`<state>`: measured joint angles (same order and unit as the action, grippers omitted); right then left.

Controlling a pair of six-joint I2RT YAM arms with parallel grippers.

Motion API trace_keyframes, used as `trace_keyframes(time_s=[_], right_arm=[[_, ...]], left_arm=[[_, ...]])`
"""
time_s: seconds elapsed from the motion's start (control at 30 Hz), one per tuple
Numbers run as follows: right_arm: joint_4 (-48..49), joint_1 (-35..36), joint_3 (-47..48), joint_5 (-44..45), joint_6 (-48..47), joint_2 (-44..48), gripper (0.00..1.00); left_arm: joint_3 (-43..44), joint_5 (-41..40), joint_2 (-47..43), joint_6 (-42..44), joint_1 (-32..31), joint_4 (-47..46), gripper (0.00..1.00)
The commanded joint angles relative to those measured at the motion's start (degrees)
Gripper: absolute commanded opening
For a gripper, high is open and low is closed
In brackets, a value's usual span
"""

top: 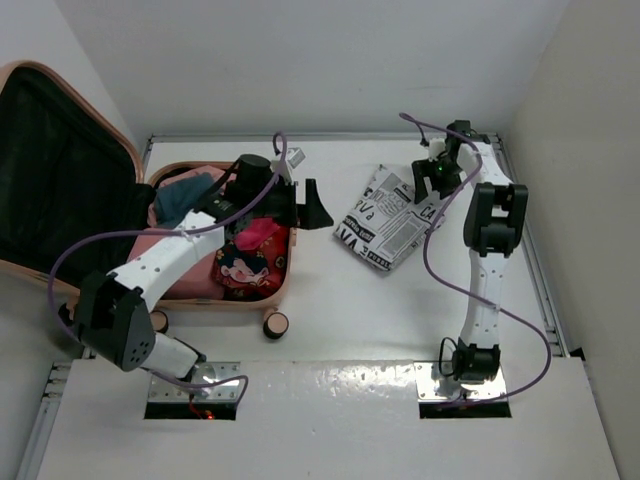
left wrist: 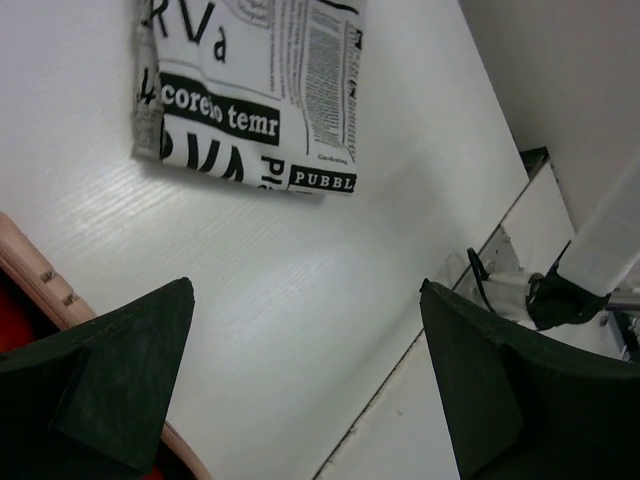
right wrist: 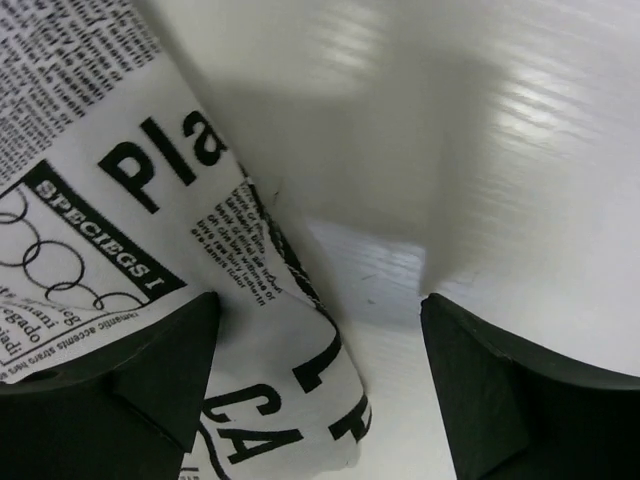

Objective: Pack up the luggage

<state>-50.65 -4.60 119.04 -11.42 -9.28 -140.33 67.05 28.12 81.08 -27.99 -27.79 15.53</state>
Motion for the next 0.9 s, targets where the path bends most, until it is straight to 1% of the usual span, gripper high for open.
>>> trace_keyframes(time_s=[0.0, 0.1, 0.13, 0.17, 0.2, 0.27, 0.37, 0.4, 0.43, 0.47, 0.5, 0.57, 0.6, 0.63, 0.67, 0.77, 0.8, 0.87], right_arm=[[-4.88, 1.44, 1.63, -0.79, -3.03, -0.55, 0.79], [-7.96, 0.82, 0.23, -4.83, -2.5, -0.3, 0.63], [-8.4, 0.21, -0.73, -8.49, -2.59, 0.14, 0.59], [-8.67, -0.23, -3.44, -9.57, -2.5, 1.63, 0.55], [-9.28, -0.93, -4.34, -10.46, -2.41, 1.9, 0.47], [-9.55, -1.2, -7.32, -12.56, -2.24, 3.39, 0.38], [-12.18, -2.34, -9.52, -13.89, -1.1, 4.18, 0.19], [-12.62, -3.47, -10.75, -14.07, 0.13, 4.54, 0.07], [-12.37, -4.01, -11.72, -14.16, 0.92, 5.67, 0.02], [-11.58, -4.45, -15.04, -14.24, 2.32, 6.29, 0.0], [-10.62, -5.84, -16.29, -14.77, 2.94, 7.95, 0.0], [-9.12, -6.91, -18.92, -16.25, 5.31, 10.77, 0.0], [-8.68, -7.7, -22.5, -16.53, 5.58, 13.3, 0.0], [-8.06, -7.62, -23.5, -16.44, 5.85, 14.11, 0.0], [-7.88, -7.7, -26.73, -16.53, 5.94, 16.3, 0.0], [-6.21, -7.62, -29.74, -16.35, 7.87, 17.9, 0.0], [-6.04, -7.7, -30.62, -16.61, 8.57, 18.86, 0.0], [-6.12, -7.44, -31.24, -16.62, 8.84, 19.48, 0.0]], left_arm=[[0.01, -3.57, 2.14, -8.38, -1.29, -3.31, 1.0], [3.43, -8.51, 6.71, -12.78, -4.02, -2.44, 1.0], [4.57, -9.65, 8.03, -13.58, -5.68, -1.56, 1.0], [5.54, -9.66, 9.26, -14.11, -6.48, -1.55, 1.0], [7.47, -10.97, 11.62, -14.11, -7.1, -0.77, 1.0], [8.97, -12.56, 13.75, -15.6, -8.59, -0.06, 1.0], [11.18, -16.42, 17.53, -16.83, -10.08, 2.74, 1.0], [12.66, -19.91, 18.93, -18.4, -11.22, 3.8, 1.0], [12.67, -22.21, 18.94, -19.64, -11.23, 5.11, 1.0], [13.37, -23.71, 19.46, -20.43, -12.45, 6.6, 1.0], [13.37, -25.55, 20.25, -21.66, -12.98, 6.62, 1.0], [12.85, -26.1, 20.87, -22.46, -13.6, 7.41, 1.0], [12.15, -27.05, 21.66, -22.98, -14.13, 7.41, 1.0], [12.14, -27.59, 22.27, -22.99, -14.13, 7.41, 1.0], [12.14, -28.11, 23.85, -22.99, -14.13, 7.41, 1.0], [15.3, -32.24, 27.1, -22.99, -15.36, 9.42, 1.0], [17.48, -34.34, 29.46, -22.21, -15.97, 10.13, 1.0], [18.9, -34.36, 31.67, -21.58, -15.98, 10.13, 1.0]])
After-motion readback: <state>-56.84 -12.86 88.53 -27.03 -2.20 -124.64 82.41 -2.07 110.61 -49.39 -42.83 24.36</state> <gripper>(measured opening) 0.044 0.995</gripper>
